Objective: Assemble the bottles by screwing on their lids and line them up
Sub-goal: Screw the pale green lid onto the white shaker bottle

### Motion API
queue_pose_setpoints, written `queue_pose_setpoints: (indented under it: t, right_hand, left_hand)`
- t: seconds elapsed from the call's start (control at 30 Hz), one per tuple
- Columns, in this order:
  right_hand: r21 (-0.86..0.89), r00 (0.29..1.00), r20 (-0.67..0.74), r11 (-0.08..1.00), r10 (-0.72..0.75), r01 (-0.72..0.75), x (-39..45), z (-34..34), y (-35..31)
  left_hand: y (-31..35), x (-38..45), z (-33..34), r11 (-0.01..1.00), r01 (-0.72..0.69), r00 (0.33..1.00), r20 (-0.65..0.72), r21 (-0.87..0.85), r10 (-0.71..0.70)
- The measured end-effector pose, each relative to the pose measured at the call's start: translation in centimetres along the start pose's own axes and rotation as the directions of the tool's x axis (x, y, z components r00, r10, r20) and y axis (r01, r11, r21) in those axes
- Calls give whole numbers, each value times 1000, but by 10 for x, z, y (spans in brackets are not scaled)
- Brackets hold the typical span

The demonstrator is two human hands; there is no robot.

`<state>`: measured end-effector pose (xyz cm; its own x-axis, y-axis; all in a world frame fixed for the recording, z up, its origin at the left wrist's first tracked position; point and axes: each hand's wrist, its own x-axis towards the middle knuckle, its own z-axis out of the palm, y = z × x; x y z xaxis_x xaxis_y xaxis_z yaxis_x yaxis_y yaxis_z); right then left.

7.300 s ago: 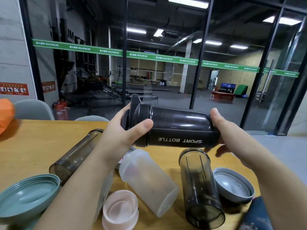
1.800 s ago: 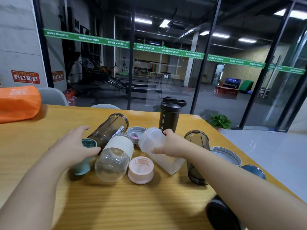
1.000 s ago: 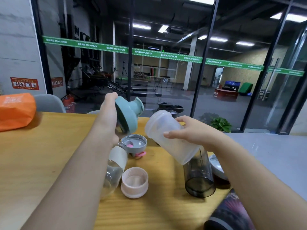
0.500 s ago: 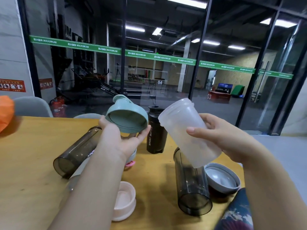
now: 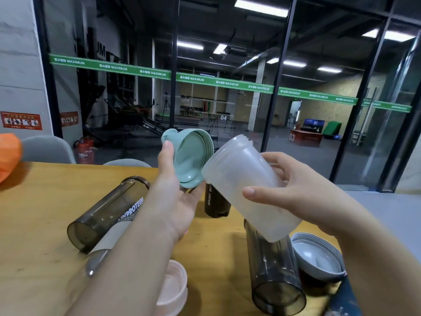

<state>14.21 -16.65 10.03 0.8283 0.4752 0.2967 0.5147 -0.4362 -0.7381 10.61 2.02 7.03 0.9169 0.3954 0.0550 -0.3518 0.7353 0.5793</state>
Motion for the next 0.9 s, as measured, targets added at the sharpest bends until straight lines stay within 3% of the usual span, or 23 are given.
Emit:
queue_pose_setpoints:
  t: [0.23,0.33,0.5,0.9]
  right_hand:
    - [-194,999,-35,981,-25,18,0,11,-3]
    - [-220,998,-47,975,-33,22,2,10,-2]
    - [-237,997,-43,970,-57,46,1,10,-1]
    - [-318,991,-25,941,-132,118,-2,17,-8]
  left_hand:
    - [-4,-3,-2,996,70,997,9,49,-71]
    - [-6,-3,-3,994,76,993,85,80,-83]
    - [-10,-3,-3,992,89,992,83,95,-97]
    - [-6,-1,-2,975,-34,998,64,220,20]
